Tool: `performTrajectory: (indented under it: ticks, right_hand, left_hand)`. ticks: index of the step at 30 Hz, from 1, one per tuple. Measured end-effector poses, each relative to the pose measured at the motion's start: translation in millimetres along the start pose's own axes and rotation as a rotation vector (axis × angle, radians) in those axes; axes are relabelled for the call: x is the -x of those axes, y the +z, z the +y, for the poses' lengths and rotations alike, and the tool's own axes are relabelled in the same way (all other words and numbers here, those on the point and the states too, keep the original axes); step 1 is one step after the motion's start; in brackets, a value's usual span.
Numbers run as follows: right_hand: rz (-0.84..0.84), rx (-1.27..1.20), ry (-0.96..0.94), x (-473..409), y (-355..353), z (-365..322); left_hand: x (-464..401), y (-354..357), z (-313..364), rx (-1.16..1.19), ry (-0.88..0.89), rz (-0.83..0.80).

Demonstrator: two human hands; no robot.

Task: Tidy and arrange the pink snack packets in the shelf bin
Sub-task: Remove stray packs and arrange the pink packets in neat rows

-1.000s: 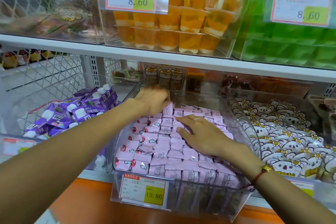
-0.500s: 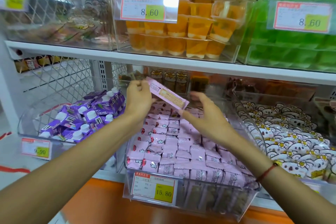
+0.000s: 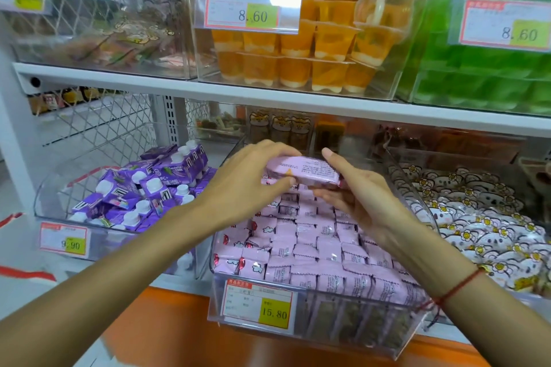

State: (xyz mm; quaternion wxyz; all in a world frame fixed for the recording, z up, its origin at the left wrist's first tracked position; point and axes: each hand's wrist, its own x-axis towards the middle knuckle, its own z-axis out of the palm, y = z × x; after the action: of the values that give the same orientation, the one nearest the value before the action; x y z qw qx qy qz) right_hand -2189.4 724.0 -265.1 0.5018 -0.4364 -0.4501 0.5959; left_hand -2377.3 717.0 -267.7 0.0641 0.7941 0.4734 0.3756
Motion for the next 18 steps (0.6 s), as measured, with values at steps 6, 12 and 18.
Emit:
performTrajectory:
  ticks: [6, 12, 18]
  right_hand:
    - [-0.120, -0.022, -0.068, -1.3, -1.8, -3.5]
    - [-0.073, 0.124, -0.221, -4.6, -3.5, 0.5]
    - [-0.091, 0.313, -0.469, -2.0, 3.4, 1.3]
  left_hand:
    - [-3.8, 1.9, -3.8, 0.310, -0.168, -0.082]
    - [-6.6, 8.7, -8.6, 0.261, -0.163, -0.136]
    - [-19.3, 12.1, -3.1, 0.328, -0.049, -0.094]
